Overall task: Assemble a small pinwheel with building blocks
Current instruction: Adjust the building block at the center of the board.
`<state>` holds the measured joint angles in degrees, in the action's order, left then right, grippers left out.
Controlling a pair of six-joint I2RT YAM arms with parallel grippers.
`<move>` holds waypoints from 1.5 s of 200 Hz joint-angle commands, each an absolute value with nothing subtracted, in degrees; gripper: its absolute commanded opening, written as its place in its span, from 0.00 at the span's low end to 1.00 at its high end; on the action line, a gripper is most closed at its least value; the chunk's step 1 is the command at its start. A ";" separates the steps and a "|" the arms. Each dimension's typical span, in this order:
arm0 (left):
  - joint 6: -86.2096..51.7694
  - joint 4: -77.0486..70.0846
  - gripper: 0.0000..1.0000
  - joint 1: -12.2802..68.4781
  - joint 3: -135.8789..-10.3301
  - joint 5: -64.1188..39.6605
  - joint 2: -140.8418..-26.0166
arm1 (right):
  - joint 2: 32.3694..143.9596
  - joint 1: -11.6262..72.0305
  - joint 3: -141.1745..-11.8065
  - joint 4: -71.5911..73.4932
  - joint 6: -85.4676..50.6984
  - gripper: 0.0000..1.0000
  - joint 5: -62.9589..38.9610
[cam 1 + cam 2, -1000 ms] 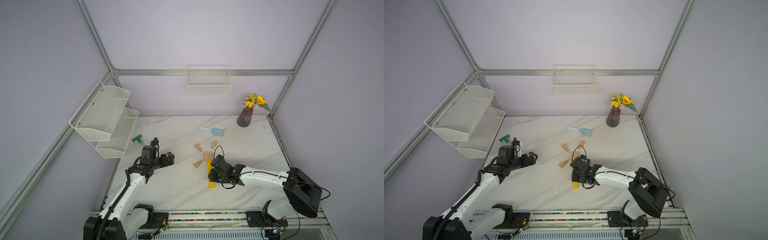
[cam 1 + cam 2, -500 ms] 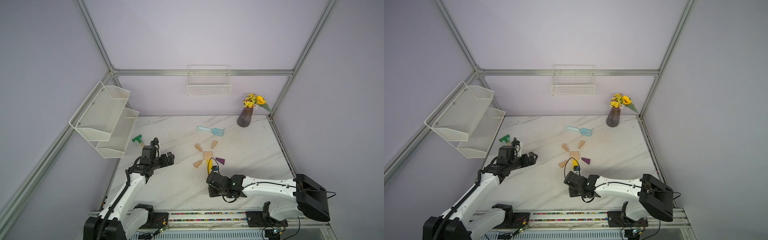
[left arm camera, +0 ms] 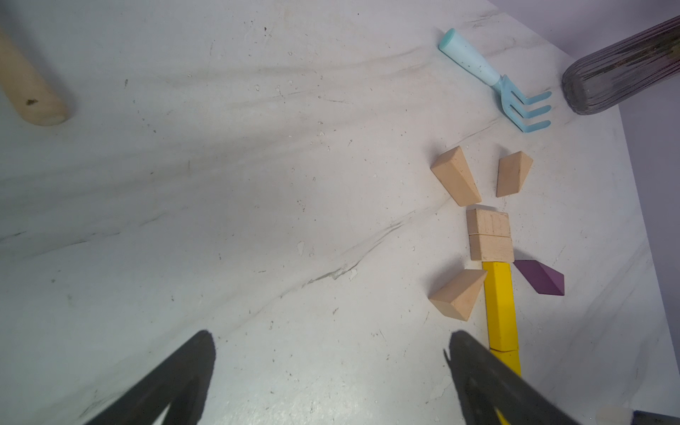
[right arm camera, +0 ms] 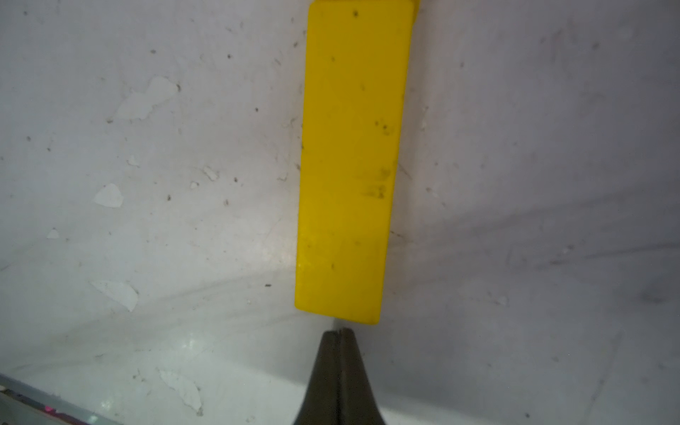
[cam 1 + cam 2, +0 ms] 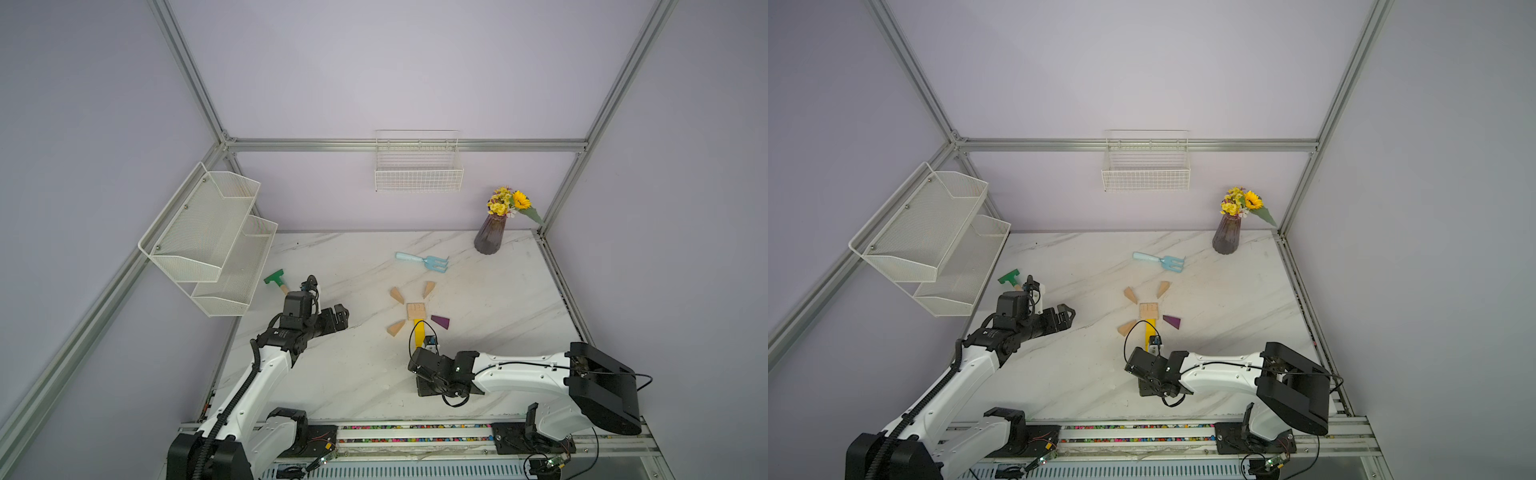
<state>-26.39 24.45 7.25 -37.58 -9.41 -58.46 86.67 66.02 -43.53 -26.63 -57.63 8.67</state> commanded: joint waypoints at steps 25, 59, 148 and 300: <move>-26.73 22.19 1.00 7.03 -36.74 -9.65 -57.57 | 87.92 65.94 -45.52 -26.80 -58.80 0.00 10.90; -26.72 22.13 1.00 6.95 -36.58 -9.63 -57.56 | 88.17 65.76 -45.52 -26.81 -59.06 0.00 10.81; -26.72 21.93 1.00 7.02 -36.48 -9.84 -57.56 | 88.40 65.09 -45.88 -26.81 -58.62 0.00 11.07; -26.88 21.71 1.00 7.01 -36.13 -9.88 -57.56 | 88.97 64.51 -46.57 -26.63 -57.84 0.00 11.51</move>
